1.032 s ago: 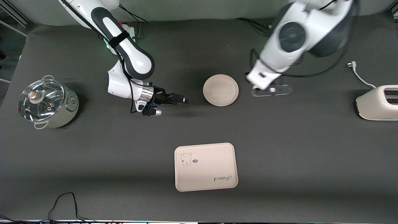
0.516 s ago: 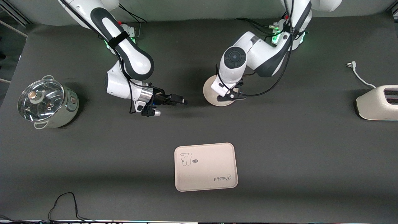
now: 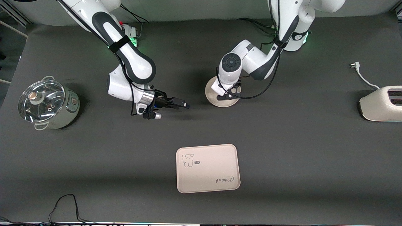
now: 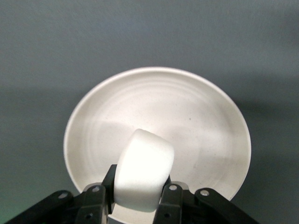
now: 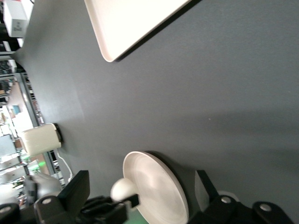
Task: Place bun in plate and plate on tray
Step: 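Open the left gripper and withdraw while the right gripper nears the plate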
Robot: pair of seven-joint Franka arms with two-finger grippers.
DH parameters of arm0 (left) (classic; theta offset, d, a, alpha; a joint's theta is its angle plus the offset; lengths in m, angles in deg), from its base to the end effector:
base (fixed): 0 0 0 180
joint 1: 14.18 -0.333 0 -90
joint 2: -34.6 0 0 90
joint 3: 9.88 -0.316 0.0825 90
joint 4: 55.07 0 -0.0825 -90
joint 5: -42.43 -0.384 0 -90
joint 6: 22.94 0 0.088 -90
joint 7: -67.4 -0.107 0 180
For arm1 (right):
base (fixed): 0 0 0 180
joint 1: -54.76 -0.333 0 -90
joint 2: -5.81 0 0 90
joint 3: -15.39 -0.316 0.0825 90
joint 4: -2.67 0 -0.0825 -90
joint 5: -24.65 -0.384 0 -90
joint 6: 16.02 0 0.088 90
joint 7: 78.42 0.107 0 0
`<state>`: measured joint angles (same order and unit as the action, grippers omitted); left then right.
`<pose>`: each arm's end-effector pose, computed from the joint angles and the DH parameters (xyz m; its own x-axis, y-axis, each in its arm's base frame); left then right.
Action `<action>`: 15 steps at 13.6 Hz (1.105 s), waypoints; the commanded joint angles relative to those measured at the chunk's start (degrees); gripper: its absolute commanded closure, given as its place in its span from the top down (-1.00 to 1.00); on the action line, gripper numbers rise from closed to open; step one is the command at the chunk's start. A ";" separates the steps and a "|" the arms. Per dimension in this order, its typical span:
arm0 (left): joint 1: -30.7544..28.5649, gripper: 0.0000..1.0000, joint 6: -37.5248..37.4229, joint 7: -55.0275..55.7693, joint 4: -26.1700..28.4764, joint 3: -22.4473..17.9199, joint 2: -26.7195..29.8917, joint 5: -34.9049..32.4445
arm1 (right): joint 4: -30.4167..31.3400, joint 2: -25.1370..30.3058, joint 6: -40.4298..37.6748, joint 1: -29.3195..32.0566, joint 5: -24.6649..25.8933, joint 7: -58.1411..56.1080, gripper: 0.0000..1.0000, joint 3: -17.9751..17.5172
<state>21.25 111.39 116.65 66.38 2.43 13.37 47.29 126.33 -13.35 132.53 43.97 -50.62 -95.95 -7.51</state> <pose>0.3771 -0.4170 0.2285 0.9766 0.0991 -0.1909 0.0962 -0.9951 -0.0245 0.4837 0.2984 0.2542 0.9634 -0.2090 -0.1682 -0.2652 -0.6473 -0.7147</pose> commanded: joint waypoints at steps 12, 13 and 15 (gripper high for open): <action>-11.76 1.00 -26.08 -1.33 -20.67 -0.09 2.43 0.59 | -0.35 -4.39 11.49 -6.69 -4.27 -4.44 1.00 -0.73; -14.49 1.00 -28.65 -3.70 -22.38 -0.18 2.86 0.33 | -0.27 -4.57 12.37 -6.88 -4.45 -4.44 1.00 -2.65; -19.93 1.00 -30.69 -12.28 -23.62 -1.57 5.31 -0.20 | -0.35 -6.32 17.79 -6.88 -6.02 -4.44 1.00 -7.56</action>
<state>5.67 83.41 111.13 44.55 1.57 17.80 47.19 126.48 -17.97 145.09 37.94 -53.82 -98.33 -11.35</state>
